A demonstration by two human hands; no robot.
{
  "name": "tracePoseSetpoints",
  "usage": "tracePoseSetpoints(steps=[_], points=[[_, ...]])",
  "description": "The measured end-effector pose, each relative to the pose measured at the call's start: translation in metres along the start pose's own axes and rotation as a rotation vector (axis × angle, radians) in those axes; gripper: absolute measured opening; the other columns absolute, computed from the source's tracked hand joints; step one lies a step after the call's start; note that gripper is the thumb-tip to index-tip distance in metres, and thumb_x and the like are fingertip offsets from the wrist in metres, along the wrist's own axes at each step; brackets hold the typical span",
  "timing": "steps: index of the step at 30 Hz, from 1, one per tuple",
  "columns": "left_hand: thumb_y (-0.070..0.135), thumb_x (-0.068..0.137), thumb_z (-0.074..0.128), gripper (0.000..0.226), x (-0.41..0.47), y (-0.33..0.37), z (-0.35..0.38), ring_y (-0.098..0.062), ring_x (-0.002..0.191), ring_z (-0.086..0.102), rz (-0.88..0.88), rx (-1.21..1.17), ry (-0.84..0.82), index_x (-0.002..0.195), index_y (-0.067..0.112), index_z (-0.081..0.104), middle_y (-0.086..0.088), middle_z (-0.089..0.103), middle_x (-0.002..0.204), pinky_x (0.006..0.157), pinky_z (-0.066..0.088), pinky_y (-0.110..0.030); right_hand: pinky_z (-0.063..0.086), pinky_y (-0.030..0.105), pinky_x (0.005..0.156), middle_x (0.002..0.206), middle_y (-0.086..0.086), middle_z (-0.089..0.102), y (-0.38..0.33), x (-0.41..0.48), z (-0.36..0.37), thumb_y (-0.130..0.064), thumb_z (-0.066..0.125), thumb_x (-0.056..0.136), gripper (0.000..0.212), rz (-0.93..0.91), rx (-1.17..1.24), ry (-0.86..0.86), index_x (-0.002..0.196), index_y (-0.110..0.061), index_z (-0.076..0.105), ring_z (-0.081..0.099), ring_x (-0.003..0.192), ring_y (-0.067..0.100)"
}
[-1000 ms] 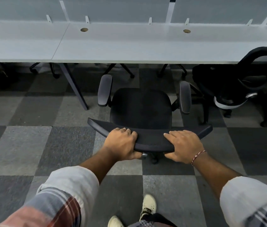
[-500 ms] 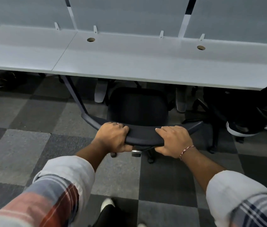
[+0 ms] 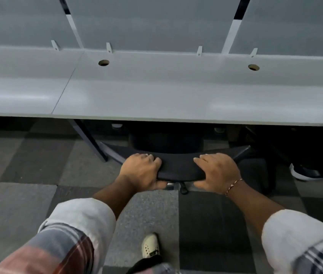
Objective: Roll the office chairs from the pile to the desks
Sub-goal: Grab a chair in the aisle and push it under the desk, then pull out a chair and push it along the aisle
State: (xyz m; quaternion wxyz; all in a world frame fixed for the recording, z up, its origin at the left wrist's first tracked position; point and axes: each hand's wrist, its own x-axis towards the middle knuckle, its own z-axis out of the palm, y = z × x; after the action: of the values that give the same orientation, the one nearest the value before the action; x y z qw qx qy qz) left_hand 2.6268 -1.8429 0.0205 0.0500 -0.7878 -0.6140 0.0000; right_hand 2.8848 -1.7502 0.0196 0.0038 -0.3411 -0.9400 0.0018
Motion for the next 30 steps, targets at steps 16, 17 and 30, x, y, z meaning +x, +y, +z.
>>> tracePoseSetpoints(steps=[16,17,30], points=[[0.066,0.084,0.053,0.074,-0.036,0.045,-0.011,-0.041,0.142,0.034,-0.276,0.037,0.013,0.137,0.014,0.048,-0.022,0.039,0.153,0.106,0.038,-0.052,0.017,0.058,0.118,0.146,0.023,0.041,-0.058,-0.046,0.0,-0.051,0.072,0.075,0.088,0.34,-0.098,0.097,0.147,-0.012,0.04,0.031,0.14,0.043],[0.063,0.087,0.05,0.075,-0.04,0.049,-0.01,-0.042,0.145,0.029,-0.283,0.032,0.011,0.143,0.013,0.045,-0.023,0.034,0.157,0.112,0.034,-0.053,0.013,0.058,0.12,0.152,0.024,0.034,-0.065,-0.049,0.002,-0.05,0.07,0.077,0.091,0.336,-0.097,0.092,0.151,-0.011,0.033,0.023,0.144,0.043],[0.062,0.098,0.02,0.083,-0.165,0.147,0.015,-0.035,0.152,-0.017,-0.315,0.019,-0.274,0.158,0.014,-0.009,-0.017,-0.016,0.163,0.122,-0.011,-0.052,0.007,0.054,0.121,0.164,0.019,0.002,-0.135,-0.146,0.03,-0.048,0.063,0.087,0.094,0.137,-0.02,-0.003,0.158,-0.02,0.009,0.001,0.151,0.036]])
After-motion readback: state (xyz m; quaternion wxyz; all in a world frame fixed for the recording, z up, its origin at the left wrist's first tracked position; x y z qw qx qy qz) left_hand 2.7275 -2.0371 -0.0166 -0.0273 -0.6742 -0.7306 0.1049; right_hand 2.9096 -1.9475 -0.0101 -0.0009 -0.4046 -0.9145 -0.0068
